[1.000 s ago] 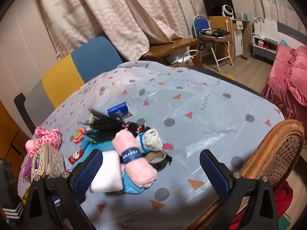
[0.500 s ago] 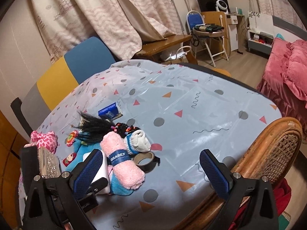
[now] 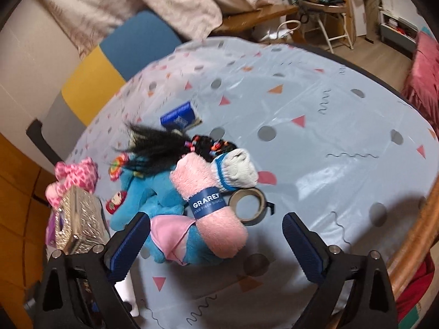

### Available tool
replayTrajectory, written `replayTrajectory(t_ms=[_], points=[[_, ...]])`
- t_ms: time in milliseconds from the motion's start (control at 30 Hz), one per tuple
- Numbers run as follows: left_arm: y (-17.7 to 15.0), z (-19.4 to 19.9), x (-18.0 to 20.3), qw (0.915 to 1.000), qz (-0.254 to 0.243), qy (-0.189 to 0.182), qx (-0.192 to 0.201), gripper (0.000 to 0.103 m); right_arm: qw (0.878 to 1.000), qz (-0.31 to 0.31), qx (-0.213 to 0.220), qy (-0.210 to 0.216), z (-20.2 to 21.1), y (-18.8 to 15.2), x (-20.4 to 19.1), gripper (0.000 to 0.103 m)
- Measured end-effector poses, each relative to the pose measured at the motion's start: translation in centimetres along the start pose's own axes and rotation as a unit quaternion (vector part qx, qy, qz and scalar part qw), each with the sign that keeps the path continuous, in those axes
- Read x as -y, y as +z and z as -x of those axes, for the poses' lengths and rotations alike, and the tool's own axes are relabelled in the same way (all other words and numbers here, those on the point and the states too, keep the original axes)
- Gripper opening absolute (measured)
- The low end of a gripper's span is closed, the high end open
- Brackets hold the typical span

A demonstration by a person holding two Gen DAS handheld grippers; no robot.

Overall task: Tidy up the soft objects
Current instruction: 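Grasp the white sponge with the left tool while the right tool grasps the pink towel roll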

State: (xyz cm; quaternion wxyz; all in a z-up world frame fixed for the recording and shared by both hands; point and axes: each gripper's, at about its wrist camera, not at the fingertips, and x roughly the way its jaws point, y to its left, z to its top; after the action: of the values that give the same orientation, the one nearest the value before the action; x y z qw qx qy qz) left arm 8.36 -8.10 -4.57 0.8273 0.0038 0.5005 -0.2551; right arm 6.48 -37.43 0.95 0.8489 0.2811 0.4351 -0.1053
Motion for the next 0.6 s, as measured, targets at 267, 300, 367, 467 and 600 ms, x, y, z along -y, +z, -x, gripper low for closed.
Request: replayTrajectory(t_ms=[267,300,367,467,600], points=[[-2.3,-0.9,-2.3,0.9989,0.020,0.041,-0.007,0.074,0.992,0.038,-0.089,-0.080,-6.8,1.0,-2.3,0.059],[-2.3,-0.9,-2.5,0.9988,0.024,0.042,-0.005,0.074,0.991,0.040,-0.099,-0.084,-7.5,0.8,-2.3,0.050],[-2.1,-1.0,-2.8,0.9987,0.029,0.041,-0.006,0.074,0.990,0.037,-0.104,-0.090,-8.6,0.2,-2.3,0.043],[-1.7,-0.5,-3.4,0.9981,0.044,0.043,-0.004,0.074,0.991,0.057,-0.073,-0.096,-7.8,0.1,-3.0,0.038],[-0.9,-0.7,-3.3,0.9971,0.054,0.053,-0.007,0.074,0.993,0.052,-0.057,-0.086,-7.1,-0.2,-2.9,0.038]])
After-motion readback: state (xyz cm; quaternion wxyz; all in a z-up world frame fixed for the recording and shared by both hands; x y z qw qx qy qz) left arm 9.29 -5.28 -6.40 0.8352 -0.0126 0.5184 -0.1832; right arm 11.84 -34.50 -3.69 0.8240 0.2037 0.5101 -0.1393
